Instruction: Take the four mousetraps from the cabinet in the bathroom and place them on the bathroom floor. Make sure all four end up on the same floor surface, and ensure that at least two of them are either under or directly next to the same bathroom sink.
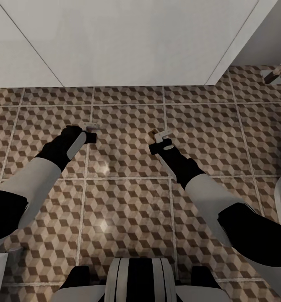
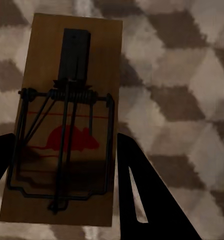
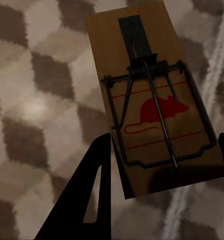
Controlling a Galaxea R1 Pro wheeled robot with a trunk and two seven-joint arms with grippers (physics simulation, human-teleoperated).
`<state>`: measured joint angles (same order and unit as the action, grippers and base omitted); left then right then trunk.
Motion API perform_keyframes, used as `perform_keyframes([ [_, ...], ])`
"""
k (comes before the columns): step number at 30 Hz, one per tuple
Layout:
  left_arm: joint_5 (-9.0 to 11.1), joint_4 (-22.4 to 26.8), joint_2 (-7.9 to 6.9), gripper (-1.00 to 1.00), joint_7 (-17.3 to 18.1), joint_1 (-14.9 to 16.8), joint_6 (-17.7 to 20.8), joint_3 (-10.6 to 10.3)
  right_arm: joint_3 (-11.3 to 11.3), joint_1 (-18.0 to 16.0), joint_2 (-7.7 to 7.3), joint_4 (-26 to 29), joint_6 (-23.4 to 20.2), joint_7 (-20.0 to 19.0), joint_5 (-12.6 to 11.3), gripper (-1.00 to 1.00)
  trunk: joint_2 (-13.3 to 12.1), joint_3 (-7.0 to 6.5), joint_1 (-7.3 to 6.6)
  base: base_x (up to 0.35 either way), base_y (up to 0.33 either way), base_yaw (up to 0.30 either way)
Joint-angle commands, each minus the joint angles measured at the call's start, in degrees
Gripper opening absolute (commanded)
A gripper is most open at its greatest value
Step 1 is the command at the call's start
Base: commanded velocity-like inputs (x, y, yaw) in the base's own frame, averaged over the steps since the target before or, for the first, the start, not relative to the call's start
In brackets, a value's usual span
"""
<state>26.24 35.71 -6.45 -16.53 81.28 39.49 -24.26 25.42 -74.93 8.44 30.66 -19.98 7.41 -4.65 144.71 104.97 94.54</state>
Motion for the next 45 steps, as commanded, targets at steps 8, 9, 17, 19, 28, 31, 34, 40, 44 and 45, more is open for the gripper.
perform_keyframes([
  [8, 0.39, 3.53, -1.34, -1.0, 0.77, 0.1, -0.49, -1.22, 0.58, -0.04, -0.02, 0.83, -0.2, 0.25, -0.62, -1.0, 0.01, 0.03, -0.01, 0.0, 0.0, 0.0],
  [9, 0.39, 4.44, -1.68, -1.0, 1.56, 0.1, -0.51, -1.28, 0.59, -0.04, -0.05, 0.85, -0.18, 0.25, -0.62, -1.0, 0.01, 0.03, -0.01, 0.0, 0.0, 0.0],
  [17, 0.39, 6.45, -2.26, -1.0, 3.46, 0.11, -0.38, -1.4, 0.58, -0.03, -0.41, 1.2, -0.21, 0.47, -0.54, -1.0, 0.01, 0.03, -0.01, 0.0, 0.0, 0.0],
  [19, 0.39, 6.55, -2.25, -1.0, 3.46, 0.11, -0.38, -1.41, 0.54, -0.04, -0.46, 1.71, -0.22, 0.65, -0.54, -1.0, 0.01, 0.03, -0.01, 0.0, 0.0, 0.0],
  [28, 0.39, 8.07, -2.28, -1.0, 3.37, 0.11, -0.29, -1.41, 0.47, -0.01, -0.53, 3.0, -0.23, 0.93, -0.53, -1.0, 0.01, 0.03, -0.01, 0.0, 0.0, 0.0],
  [31, 0.39, 8.18, -2.26, -1.0, 3.35, 0.11, -0.29, -1.38, 0.4, -0.02, -0.5, 3.09, -0.23, 0.94, -0.53, -1.0, 0.01, 0.03, -0.01, 0.0, 0.0, 0.0],
  [34, 0.39, 8.22, -2.25, -1.0, 3.31, 0.11, -0.29, -1.4, 0.3, -0.04, -0.46, 3.18, -0.25, 0.96, -0.53, -1.0, 0.04, 0.03, 0.04, 0.0, 0.0, 0.0],
  [40, 0.39, 8.77, -2.25, -1.0, 3.26, 0.11, -0.29, -1.41, 0.32, -0.01, -0.52, 4.17, -0.31, 1.02, -0.51, -1.0, 0.12, 0.03, 0.2, 0.0, 0.0, 0.0],
  [44, 0.39, 8.9, -2.25, -1.0, 3.26, 0.09, -0.29, -1.41, 0.26, 0.0, -0.53, 4.36, -0.32, 1.03, -0.51, -1.0, 0.17, 0.03, 0.3, 0.0, 0.0, 0.0],
  [45, 0.39, 8.91, -2.25, -1.0, 3.26, 0.06, -0.29, -1.41, 0.25, 0.02, -0.53, 4.38, -0.32, 1.03, -0.52, -1.0, 0.19, 0.03, 0.33, 0.0, 0.0, 0.0],
])
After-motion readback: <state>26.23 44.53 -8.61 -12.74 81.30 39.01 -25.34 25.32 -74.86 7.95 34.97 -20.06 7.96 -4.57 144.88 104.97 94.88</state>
